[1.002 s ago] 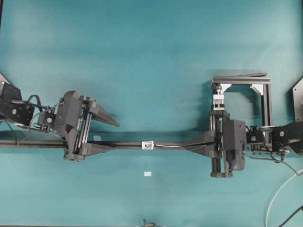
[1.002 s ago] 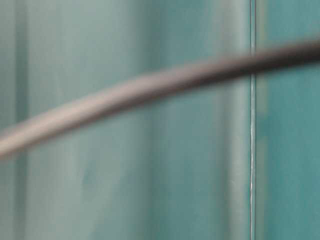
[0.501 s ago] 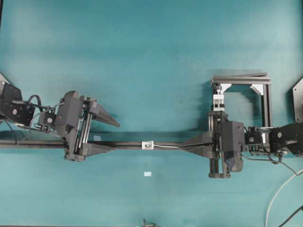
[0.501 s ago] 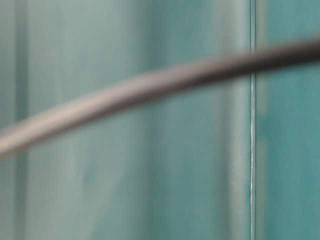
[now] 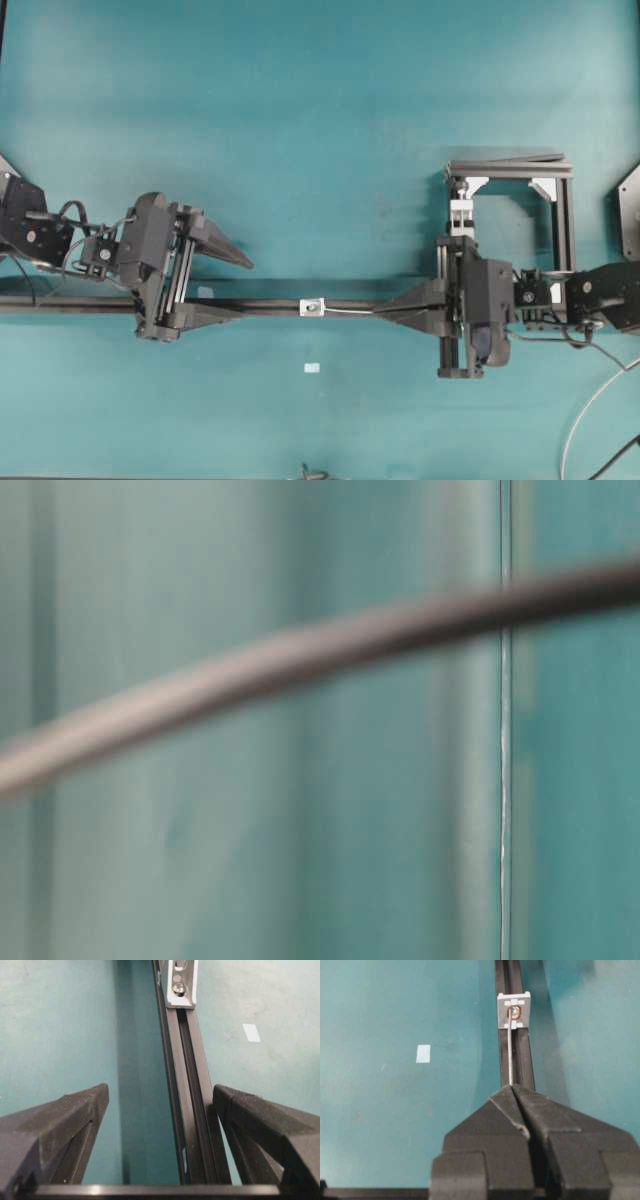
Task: Insert the wire through the hole in the metal fitting marked with a red label.
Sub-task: 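Push the wire tip through the hole with the right gripper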
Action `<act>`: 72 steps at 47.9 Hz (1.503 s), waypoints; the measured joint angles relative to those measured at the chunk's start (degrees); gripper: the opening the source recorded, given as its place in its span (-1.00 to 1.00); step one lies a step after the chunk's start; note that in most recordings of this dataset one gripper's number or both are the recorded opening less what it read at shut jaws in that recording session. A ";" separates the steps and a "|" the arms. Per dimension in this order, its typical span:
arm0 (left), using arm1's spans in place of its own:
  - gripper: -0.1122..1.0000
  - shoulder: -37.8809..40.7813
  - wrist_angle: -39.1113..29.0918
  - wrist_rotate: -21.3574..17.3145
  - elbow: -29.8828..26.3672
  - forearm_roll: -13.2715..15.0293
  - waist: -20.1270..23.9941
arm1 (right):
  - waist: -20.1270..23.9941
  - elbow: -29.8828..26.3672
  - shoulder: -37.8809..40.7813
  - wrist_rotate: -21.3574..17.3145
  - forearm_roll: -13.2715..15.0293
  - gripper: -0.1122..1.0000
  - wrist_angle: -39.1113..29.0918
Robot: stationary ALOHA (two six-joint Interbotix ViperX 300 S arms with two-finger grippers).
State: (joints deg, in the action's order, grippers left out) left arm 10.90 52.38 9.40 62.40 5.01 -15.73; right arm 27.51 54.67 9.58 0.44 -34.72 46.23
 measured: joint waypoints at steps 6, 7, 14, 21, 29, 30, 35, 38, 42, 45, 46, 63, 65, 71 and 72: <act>0.43 0.00 0.00 0.00 0.00 0.00 0.00 | 0.00 -0.44 0.35 0.44 0.00 -0.82 -0.09; 0.43 0.00 0.00 0.00 0.00 0.00 0.00 | 0.00 -0.53 0.44 0.44 0.00 -0.82 0.00; 0.43 0.09 0.00 0.00 0.00 0.00 0.00 | 0.00 -0.88 0.97 0.44 0.00 -0.82 0.00; 0.43 0.09 0.00 0.00 0.00 0.00 0.09 | -0.26 -1.41 1.67 0.44 0.00 -0.82 -0.09; 0.43 0.09 0.00 0.00 0.00 0.00 0.00 | -0.79 -1.58 2.11 0.44 0.00 -0.82 -0.09; 0.43 0.09 0.00 0.00 -0.09 0.00 0.09 | -0.88 -1.49 2.11 0.53 0.00 -0.82 0.00; 0.43 0.00 0.00 0.00 0.00 0.00 0.09 | -0.97 -1.58 2.20 0.62 0.00 -0.82 0.00; 0.43 0.00 0.00 0.00 0.00 0.00 0.09 | -1.05 -1.67 2.20 0.70 0.00 -0.82 0.00; 0.43 0.09 0.00 0.00 -0.09 0.09 0.00 | -1.23 -1.85 2.37 0.70 0.00 -0.82 0.09; 0.43 0.00 0.00 0.00 -0.18 0.00 0.00 | -1.32 -2.11 2.72 0.88 -0.09 -0.82 0.09; 0.43 0.00 0.00 0.00 -0.18 0.00 0.00 | -1.32 -2.11 2.90 0.88 0.00 -0.82 0.18; 0.43 0.00 0.00 0.00 -0.35 0.00 0.09 | -1.67 -3.96 4.04 1.14 0.00 -0.82 0.62; 0.43 0.00 0.00 0.00 -0.35 0.09 0.00 | -1.85 -4.04 4.13 1.14 0.00 -0.82 0.70; 0.43 0.00 0.00 0.00 -0.53 0.09 0.00 | -2.02 -4.31 4.04 1.93 0.00 -0.82 0.62; 0.43 0.09 0.00 0.00 -0.53 0.00 0.00 | -2.02 -4.39 4.04 1.93 0.00 -0.82 0.62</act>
State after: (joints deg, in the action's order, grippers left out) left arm 10.99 52.38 9.40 61.88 5.01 -15.73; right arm 25.49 50.27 13.62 2.37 -34.72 46.85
